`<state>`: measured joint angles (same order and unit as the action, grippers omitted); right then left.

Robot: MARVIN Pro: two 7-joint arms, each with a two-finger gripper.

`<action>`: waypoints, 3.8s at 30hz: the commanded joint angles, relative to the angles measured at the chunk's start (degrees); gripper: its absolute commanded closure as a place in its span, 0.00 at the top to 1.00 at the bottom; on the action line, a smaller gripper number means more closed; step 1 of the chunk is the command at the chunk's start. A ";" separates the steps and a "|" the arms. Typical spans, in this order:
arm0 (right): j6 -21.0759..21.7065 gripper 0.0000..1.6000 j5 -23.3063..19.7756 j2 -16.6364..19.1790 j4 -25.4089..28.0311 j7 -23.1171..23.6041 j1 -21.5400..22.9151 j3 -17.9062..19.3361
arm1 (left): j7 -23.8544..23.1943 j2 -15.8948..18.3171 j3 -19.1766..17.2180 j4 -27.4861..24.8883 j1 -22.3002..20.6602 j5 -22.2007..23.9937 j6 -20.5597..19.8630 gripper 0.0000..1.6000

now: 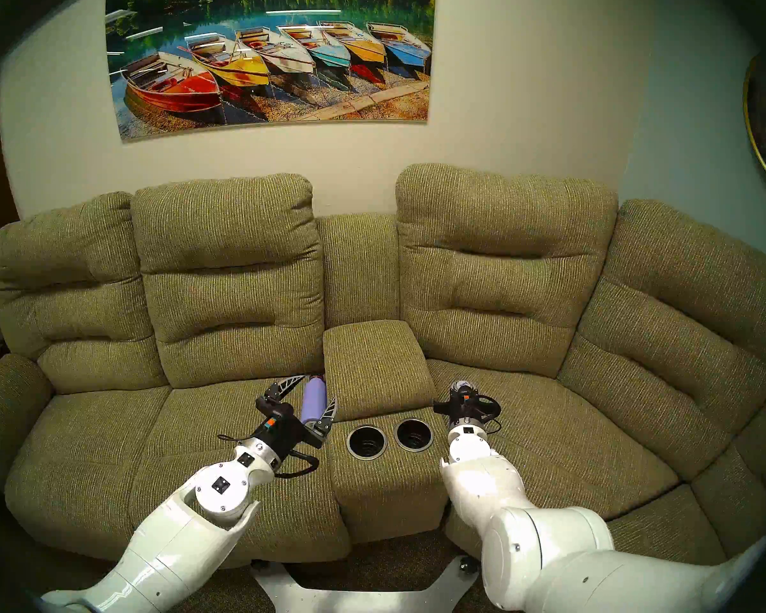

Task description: Take bottles out of cup holder

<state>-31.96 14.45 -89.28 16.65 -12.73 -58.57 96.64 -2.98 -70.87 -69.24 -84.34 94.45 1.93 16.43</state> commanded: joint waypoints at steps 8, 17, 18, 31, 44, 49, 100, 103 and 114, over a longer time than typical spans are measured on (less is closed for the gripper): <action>-2.92 0.00 0.20 -1.03 -4.18 -0.33 5.01 -0.68 | -0.06 0.00 0.05 -0.96 -0.24 -0.13 0.43 1.00; -2.57 0.45 0.09 -0.94 -6.56 1.13 6.44 -0.83 | -0.06 0.00 0.04 -0.96 -0.24 -0.13 0.43 1.00; -2.49 0.99 0.07 -0.96 -6.76 1.22 6.60 -0.82 | -0.06 0.00 0.04 -0.96 -0.24 -0.13 0.43 1.00; -2.87 1.00 -0.30 -0.84 -7.70 2.09 7.73 -0.44 | -0.06 0.00 0.04 -0.97 -0.23 -0.13 0.44 1.00; -13.83 1.00 1.66 -0.66 -1.45 -1.87 6.34 -1.97 | -0.06 -0.01 0.04 -0.93 -0.25 -0.12 0.43 1.00; -17.60 1.00 2.71 -0.71 2.73 -3.49 4.89 -2.47 | -0.06 -0.02 0.04 -0.91 -0.26 -0.12 0.42 1.00; -22.07 1.00 6.72 -2.53 40.24 -1.09 -22.55 -5.42 | -0.07 -0.17 0.06 -0.52 -0.47 -0.07 0.39 1.00; -21.06 1.00 6.41 -2.60 43.04 -0.83 -24.30 -5.49 | -0.08 -0.17 0.06 -0.54 -0.47 -0.08 0.40 1.00; -16.13 1.00 5.15 -2.76 50.36 0.85 -28.60 -5.70 | -0.08 -0.14 0.06 -0.60 -0.44 -0.09 0.44 1.00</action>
<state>-50.35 20.32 -91.76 61.59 -12.70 -84.57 91.20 -2.99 -71.00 -69.25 -83.92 94.24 1.95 16.43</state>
